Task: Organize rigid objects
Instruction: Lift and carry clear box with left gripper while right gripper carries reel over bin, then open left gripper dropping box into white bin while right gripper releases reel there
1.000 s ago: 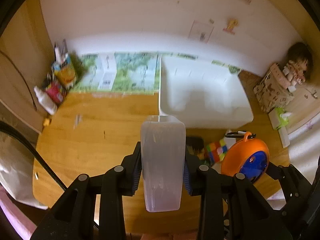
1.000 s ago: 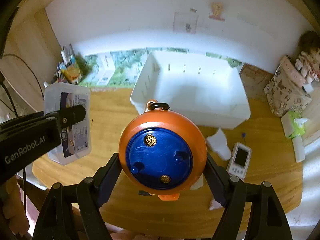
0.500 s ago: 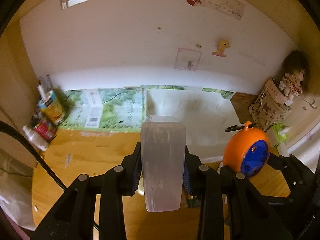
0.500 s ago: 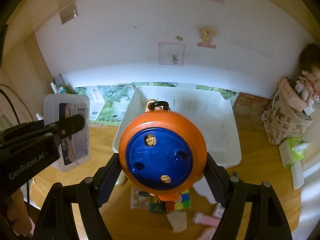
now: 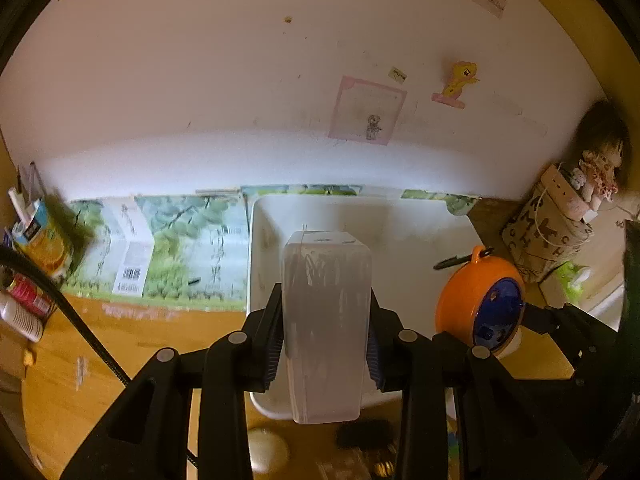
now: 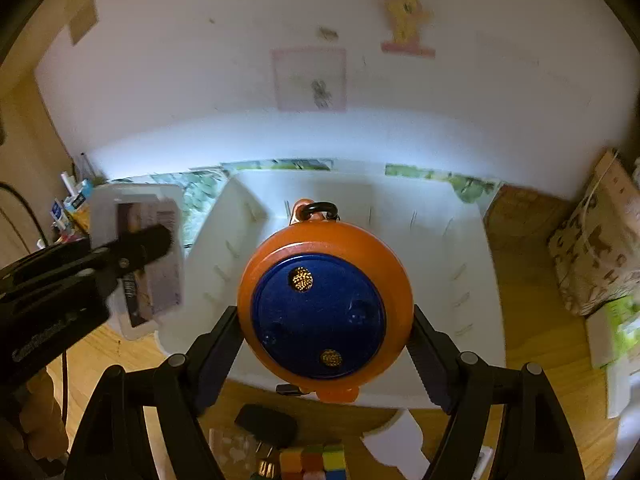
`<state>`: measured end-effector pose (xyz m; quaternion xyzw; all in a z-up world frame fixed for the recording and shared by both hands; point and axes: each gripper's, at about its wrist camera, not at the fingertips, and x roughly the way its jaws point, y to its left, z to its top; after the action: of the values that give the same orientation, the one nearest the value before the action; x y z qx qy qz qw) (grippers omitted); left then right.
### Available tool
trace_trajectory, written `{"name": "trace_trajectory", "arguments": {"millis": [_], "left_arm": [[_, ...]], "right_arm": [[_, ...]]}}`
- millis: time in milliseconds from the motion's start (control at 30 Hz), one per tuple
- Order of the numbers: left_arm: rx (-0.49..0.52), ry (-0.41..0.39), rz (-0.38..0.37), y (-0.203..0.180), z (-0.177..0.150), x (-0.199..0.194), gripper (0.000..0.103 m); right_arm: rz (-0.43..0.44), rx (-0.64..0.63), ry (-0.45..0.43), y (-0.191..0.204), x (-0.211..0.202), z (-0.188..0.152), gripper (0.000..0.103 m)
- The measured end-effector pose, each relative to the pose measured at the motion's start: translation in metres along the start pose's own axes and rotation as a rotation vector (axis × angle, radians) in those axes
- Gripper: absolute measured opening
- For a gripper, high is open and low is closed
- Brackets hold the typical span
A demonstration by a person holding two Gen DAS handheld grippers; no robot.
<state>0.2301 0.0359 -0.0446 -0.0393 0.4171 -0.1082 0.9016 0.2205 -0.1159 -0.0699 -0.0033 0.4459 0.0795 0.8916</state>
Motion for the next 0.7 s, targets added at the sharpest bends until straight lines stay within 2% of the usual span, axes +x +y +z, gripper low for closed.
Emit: {"name": "trace_trajectory", "arguments": {"millis": [133,267,433,533,600,700], "left_arm": [[0.021,-0.032,-0.012,0.000,-0.003,0.014,0.037],[0.018,-0.024,-0.047,0.002,-0.001,0.027,0.038],[0.025,-0.026,-0.047,-0.001,0.001,0.032,0.039],[0.008,-0.027,-0.060,0.000,0.001,0.029,0.052],[-0.002,-0.045,-0.061,0.001,0.001,0.021,0.072],[-0.011,-0.107,-0.058,0.002,0.001,0.003,0.078]], "right_arm": [[0.005,0.040,0.025,-0.011,0.020,0.000,0.080],[0.008,0.068,0.038,-0.019,0.029,0.000,0.080],[0.009,0.115,0.082,-0.028,0.037,-0.003,0.080],[0.009,0.130,0.045,-0.032,0.029,-0.002,0.081],[-0.001,0.118,-0.001,-0.031,0.016,0.001,0.083],[-0.001,0.112,-0.039,-0.028,-0.003,0.004,0.083]]}}
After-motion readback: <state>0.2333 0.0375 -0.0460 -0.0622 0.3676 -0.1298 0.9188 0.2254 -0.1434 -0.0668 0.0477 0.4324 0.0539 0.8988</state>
